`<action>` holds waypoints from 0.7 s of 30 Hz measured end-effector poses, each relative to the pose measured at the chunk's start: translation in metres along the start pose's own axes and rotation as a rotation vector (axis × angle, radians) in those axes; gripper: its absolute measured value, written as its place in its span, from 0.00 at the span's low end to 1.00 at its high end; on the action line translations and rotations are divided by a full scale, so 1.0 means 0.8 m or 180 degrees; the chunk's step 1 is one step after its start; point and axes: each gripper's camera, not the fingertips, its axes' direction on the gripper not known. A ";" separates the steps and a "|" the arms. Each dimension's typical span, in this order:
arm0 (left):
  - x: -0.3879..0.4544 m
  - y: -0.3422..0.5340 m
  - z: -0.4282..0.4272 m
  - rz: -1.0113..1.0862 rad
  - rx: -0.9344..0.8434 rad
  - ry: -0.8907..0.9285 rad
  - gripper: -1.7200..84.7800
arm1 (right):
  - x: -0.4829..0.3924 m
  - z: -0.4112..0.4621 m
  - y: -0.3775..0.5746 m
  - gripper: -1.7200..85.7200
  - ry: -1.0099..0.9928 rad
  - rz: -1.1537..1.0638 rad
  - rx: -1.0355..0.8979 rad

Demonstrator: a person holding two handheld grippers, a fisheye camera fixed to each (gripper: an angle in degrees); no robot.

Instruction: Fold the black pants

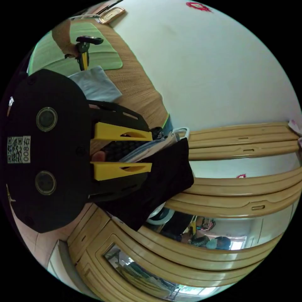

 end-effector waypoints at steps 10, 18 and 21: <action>-0.039 0.126 -0.043 0.0008 0.0060 0.0434 0.02 | 0.008 0.002 -0.035 0.11 0.0414 -0.0078 -0.0271; -0.080 0.285 -0.108 -0.0190 0.0214 0.0748 0.02 | 0.068 -0.066 -0.054 0.05 -0.0430 0.0579 -0.0085; -0.087 0.347 -0.134 -0.0222 0.0289 0.0815 0.02 | 0.083 -0.109 -0.063 0.04 -0.0742 0.0690 0.0135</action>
